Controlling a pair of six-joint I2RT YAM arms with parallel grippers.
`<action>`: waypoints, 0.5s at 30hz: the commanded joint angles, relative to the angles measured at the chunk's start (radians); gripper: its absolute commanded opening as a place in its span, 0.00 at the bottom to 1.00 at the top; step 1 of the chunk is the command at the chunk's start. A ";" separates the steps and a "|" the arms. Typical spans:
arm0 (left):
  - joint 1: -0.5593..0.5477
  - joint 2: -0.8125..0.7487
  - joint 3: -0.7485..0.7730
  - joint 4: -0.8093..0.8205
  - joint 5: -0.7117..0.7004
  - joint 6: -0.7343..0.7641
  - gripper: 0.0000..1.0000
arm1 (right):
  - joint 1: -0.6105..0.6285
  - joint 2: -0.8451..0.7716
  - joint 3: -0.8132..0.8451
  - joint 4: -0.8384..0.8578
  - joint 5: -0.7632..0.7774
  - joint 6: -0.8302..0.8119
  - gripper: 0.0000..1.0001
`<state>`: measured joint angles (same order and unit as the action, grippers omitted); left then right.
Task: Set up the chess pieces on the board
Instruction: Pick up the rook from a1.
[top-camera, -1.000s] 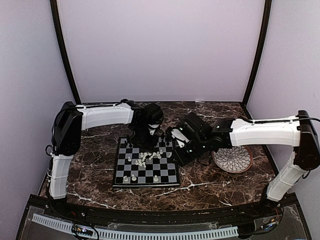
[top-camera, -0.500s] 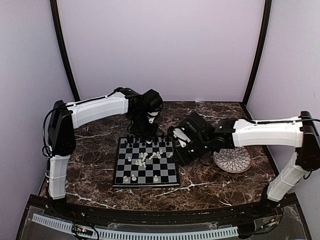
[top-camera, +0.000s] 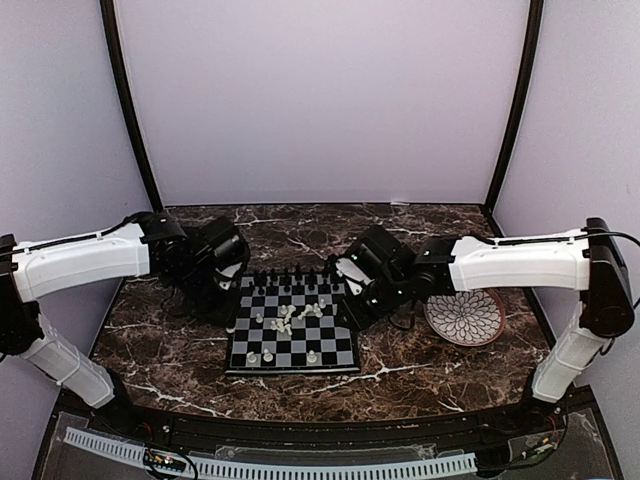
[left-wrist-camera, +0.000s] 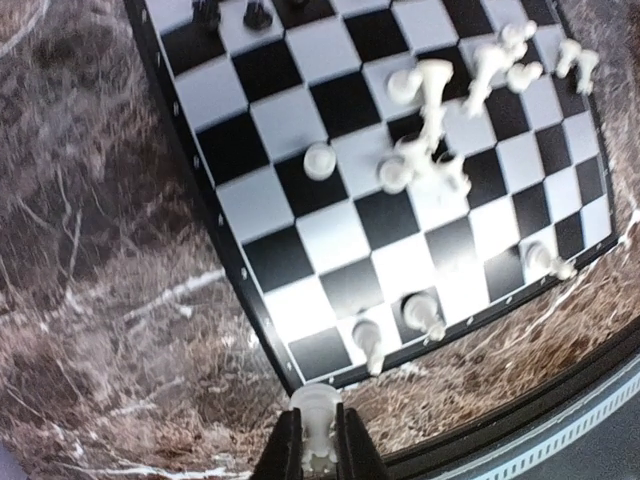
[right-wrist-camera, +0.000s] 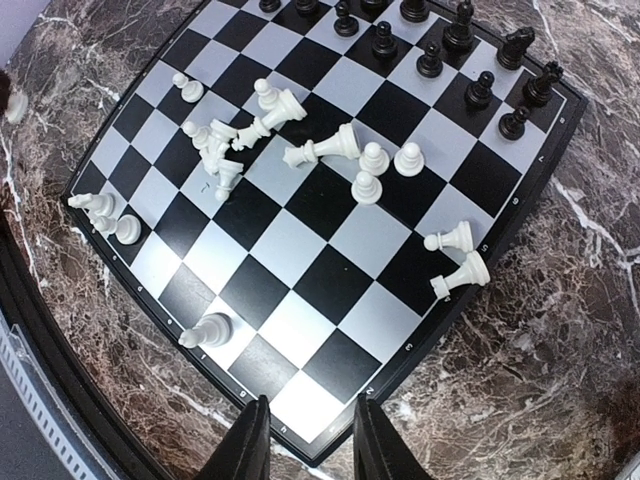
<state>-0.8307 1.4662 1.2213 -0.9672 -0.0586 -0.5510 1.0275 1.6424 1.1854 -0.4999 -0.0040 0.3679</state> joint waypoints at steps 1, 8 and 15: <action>-0.049 -0.090 -0.161 0.031 0.025 -0.115 0.00 | -0.005 0.027 0.048 0.023 -0.028 -0.022 0.30; -0.072 -0.125 -0.285 0.102 0.045 -0.145 0.00 | -0.004 0.061 0.080 0.023 -0.047 -0.028 0.30; -0.072 -0.035 -0.281 0.172 0.090 -0.120 0.00 | -0.003 0.058 0.077 0.018 -0.042 -0.021 0.30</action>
<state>-0.8997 1.3819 0.9459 -0.8471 -0.0109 -0.6746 1.0275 1.7004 1.2373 -0.4969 -0.0444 0.3489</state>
